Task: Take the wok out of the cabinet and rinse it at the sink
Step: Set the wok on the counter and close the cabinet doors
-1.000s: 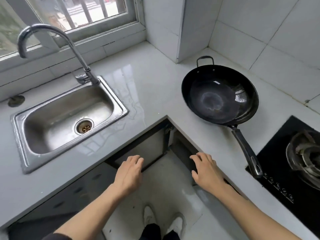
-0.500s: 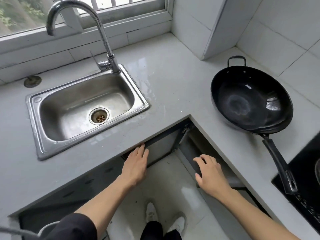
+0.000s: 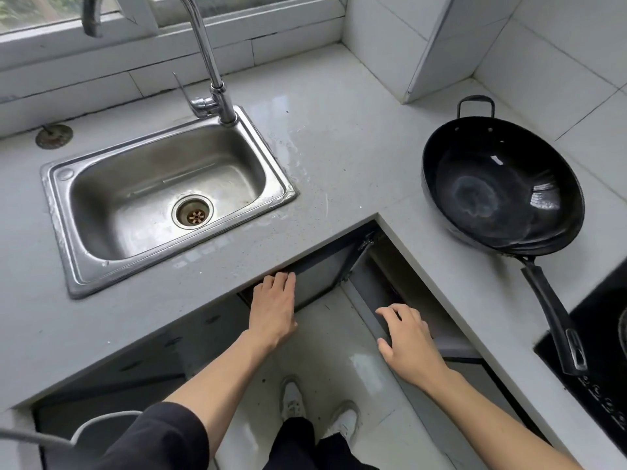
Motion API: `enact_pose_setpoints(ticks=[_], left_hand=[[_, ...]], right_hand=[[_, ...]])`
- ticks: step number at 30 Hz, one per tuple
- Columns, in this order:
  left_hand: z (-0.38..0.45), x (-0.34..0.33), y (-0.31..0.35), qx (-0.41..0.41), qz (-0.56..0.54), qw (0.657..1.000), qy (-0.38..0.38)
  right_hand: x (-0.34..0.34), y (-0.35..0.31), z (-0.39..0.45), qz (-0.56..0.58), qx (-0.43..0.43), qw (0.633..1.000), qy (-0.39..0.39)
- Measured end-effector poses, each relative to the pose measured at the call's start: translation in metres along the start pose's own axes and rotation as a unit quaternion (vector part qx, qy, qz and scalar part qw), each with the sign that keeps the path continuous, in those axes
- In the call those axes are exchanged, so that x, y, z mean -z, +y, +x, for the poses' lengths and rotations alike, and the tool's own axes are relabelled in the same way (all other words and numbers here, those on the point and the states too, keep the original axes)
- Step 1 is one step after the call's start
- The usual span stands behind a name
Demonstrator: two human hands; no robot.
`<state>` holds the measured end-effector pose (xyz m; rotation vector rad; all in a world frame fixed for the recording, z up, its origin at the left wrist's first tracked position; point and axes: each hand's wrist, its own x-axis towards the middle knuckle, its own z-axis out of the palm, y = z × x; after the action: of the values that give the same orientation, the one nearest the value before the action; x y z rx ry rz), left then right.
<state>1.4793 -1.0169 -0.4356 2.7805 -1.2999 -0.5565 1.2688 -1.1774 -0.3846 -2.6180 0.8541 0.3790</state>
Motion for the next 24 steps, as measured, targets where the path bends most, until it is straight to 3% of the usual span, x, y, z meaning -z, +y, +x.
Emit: enact_pose_setpoints(ticks=[5,9,24], left_hand=[[-0.003,-0.008,0.009,0.001,0.027,1.0,0.002],[-0.004,-0.012,0.026,0.014,-0.057,0.998,-0.005],[-0.013,-0.014,0.057,0.03,-0.2,0.977,-0.061]], right_hand=[[0.002,0.003,0.001,0.003,-0.004,1.0,0.001],[0.005,0.01,0.0,0.008,-0.011,1.0,0.006],[0.005,0.039,-0.027,0.05,-0.074,0.996,0.028]])
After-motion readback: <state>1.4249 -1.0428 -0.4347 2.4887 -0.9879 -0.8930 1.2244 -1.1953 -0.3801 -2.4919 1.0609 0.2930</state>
